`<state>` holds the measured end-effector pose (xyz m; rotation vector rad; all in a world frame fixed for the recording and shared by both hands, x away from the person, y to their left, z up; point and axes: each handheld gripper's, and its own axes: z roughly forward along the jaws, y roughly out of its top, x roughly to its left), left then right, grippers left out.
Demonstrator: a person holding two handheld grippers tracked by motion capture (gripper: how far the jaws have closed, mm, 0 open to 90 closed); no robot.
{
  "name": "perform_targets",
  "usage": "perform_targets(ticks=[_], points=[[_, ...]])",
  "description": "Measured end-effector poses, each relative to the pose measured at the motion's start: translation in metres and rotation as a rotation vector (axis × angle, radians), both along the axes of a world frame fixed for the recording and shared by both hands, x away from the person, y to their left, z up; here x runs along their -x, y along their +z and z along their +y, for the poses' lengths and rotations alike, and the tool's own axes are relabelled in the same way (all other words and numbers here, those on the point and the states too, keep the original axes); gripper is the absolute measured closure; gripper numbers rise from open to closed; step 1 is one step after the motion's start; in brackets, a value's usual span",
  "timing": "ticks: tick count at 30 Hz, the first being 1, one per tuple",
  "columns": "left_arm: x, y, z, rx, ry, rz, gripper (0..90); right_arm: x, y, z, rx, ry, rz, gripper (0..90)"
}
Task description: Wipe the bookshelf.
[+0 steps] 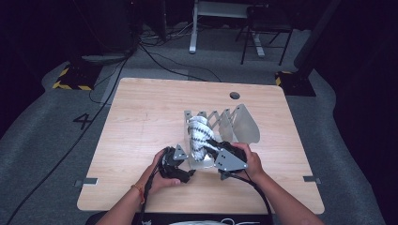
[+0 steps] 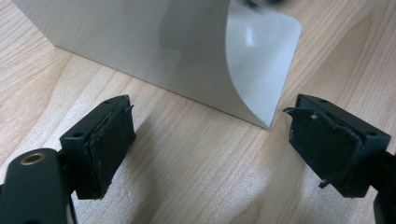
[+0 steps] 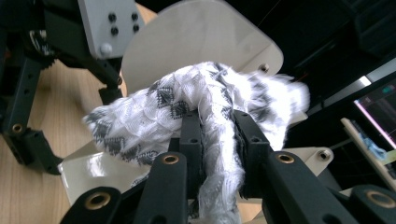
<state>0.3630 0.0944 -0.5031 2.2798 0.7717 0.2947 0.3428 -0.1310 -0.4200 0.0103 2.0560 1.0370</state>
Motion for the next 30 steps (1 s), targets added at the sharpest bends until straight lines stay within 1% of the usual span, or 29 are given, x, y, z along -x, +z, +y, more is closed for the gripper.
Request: perform_targets(ticks=[2,4,5,9,11,12,14,16,17,18,19,22,23,24,25,26,27,28,30], points=[[0.000,0.000,0.000,-0.001,0.000,0.001,14.1,0.002,0.003,-0.001,-0.024,0.007,-0.012,76.6],[0.000,0.000,0.000,0.001,0.001,0.001,14.1,0.003,0.005,-0.001,-0.037,0.014,-0.003,76.6],[0.000,0.000,0.000,-0.003,-0.002,0.000,14.1,0.003,0.004,0.000,-0.031,0.017,0.003,76.6],[0.000,0.000,0.000,0.001,0.003,0.001,14.1,0.002,-0.011,0.009,0.031,0.020,0.036,76.6],[-0.001,0.000,0.000,-0.002,-0.002,-0.007,14.1,-0.001,-0.023,0.014,0.055,0.019,0.063,76.6],[0.000,0.000,0.000,-0.001,0.000,0.001,14.1,-0.002,-0.029,0.016,0.070,0.017,0.082,76.6],[0.000,0.000,0.000,0.000,0.000,0.000,14.1,-0.005,-0.044,0.022,0.109,0.018,0.096,76.6],[0.000,0.000,0.000,0.000,0.000,0.000,14.1,-0.008,-0.052,0.025,0.139,0.009,0.114,76.5],[0.000,0.000,0.000,0.000,0.001,0.000,14.1,-0.011,-0.057,0.026,0.148,0.001,0.109,76.6],[0.000,0.000,0.000,0.001,0.004,0.000,14.1,-0.012,-0.060,0.026,0.157,-0.005,0.116,76.5],[0.000,0.000,0.000,0.001,0.001,-0.006,14.1,-0.015,-0.063,0.027,0.169,-0.013,0.131,76.5],[0.000,0.000,0.000,0.000,0.002,-0.003,14.1,-0.023,-0.075,0.026,0.201,-0.048,0.170,76.3],[0.000,0.000,0.000,-0.003,-0.002,-0.009,14.1,-0.025,-0.078,0.025,0.205,-0.059,0.181,76.3],[0.000,0.000,0.000,0.000,0.000,-0.006,14.1,-0.027,-0.081,0.024,0.212,-0.068,0.191,76.3],[0.000,0.000,0.000,-0.001,0.002,-0.004,14.1,-0.029,-0.083,0.024,0.223,-0.069,0.184,76.3],[0.000,0.000,0.000,-0.001,0.001,-0.005,14.1,-0.030,-0.084,0.023,0.228,-0.076,0.179,76.3],[0.000,0.000,0.000,-0.001,0.002,0.000,14.2,-0.031,-0.083,0.022,0.229,-0.078,0.184,76.3],[0.000,0.000,0.000,-0.003,0.000,-0.009,14.1,-0.032,-0.082,0.022,0.237,-0.084,0.191,76.3],[0.000,0.000,0.000,-0.001,-0.001,-0.006,14.1,-0.032,-0.080,0.021,0.269,-0.089,0.192,76.3]])
